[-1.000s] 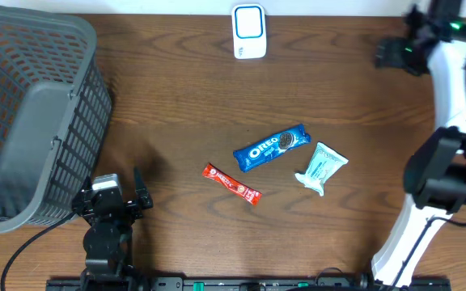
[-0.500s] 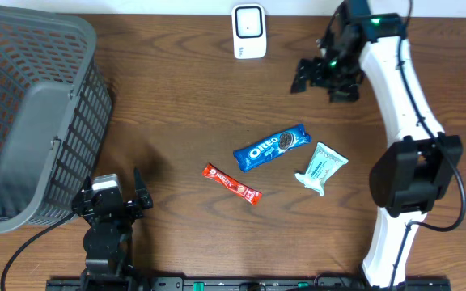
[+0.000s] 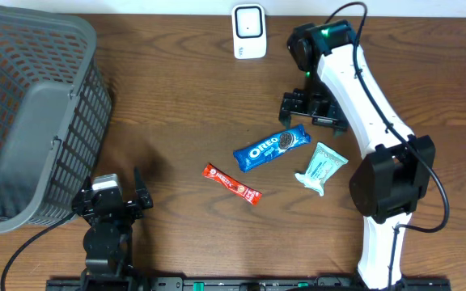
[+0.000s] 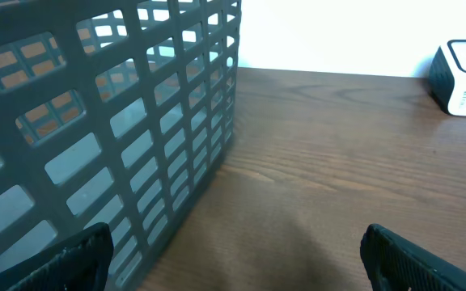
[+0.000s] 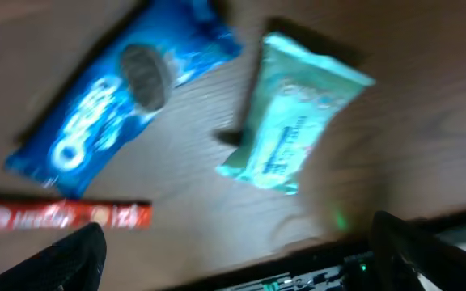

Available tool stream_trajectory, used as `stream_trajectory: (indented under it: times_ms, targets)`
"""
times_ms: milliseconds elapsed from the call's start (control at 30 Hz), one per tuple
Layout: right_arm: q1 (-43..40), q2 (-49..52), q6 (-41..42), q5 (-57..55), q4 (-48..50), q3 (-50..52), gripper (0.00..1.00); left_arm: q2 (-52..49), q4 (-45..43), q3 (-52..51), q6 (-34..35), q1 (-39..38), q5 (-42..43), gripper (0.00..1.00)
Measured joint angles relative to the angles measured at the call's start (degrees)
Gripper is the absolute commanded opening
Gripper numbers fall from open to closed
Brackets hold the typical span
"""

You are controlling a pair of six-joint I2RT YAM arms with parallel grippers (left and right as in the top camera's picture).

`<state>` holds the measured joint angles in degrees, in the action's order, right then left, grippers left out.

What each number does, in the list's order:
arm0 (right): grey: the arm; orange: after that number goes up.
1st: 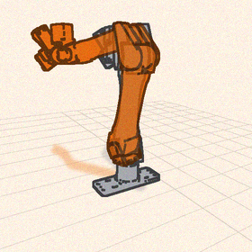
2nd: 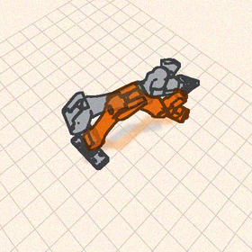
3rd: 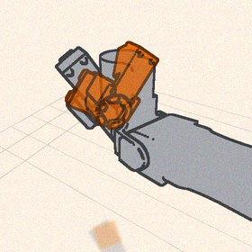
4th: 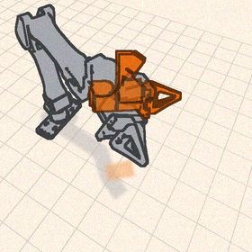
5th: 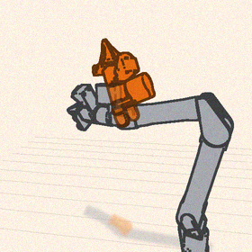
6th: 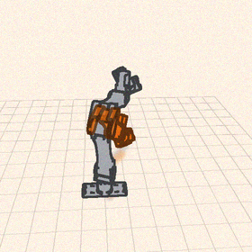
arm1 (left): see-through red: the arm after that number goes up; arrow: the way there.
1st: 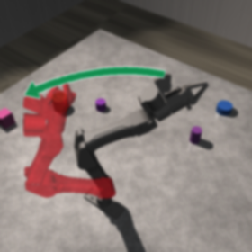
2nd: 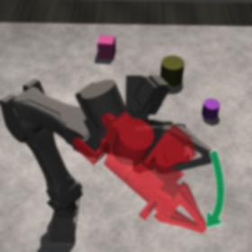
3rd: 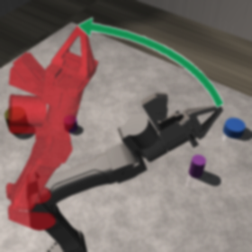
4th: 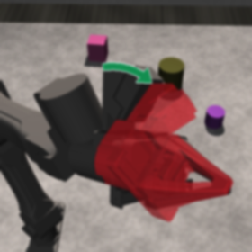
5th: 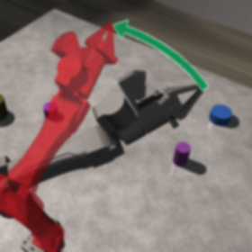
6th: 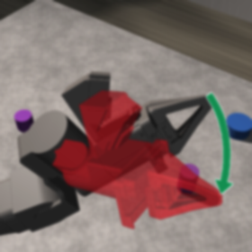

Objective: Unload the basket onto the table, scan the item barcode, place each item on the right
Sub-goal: 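Reach the right gripper down and grasp the green tissue pack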

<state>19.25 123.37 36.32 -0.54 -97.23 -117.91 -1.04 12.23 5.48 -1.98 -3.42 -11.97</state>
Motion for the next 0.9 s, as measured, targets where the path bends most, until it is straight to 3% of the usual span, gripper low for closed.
stream_trajectory:
  times_ms: [233, 533, 633, 767, 900]
  targets:
    - [0.1, 0.0, 6.7, -2.6, 1.3, 8.7, 0.99, 0.0, 0.0, 0.0, 0.0, 0.0, 0.0, 0.98]
    - [0.1, -0.9, 8.5, -0.7, 11.4, 24.7, 0.98, 0.0, 0.0, 0.0, 0.0, 0.0, 0.0, 0.98]
    - [0.1, -2.4, 8.8, -0.3, 14.8, 28.7, 0.89, 0.0, 0.0, 0.0, 0.0, 0.0, 0.0, 0.98]
    - [0.0, -3.6, 9.4, -0.1, 20.9, 32.8, 0.69, 0.0, 0.0, 0.0, 0.0, 0.0, 0.0, 0.98]
    - [-0.1, -3.7, 9.5, -0.2, 27.0, 37.1, 0.64, 0.0, 0.0, 0.0, 0.0, 0.0, 0.0, 0.98]
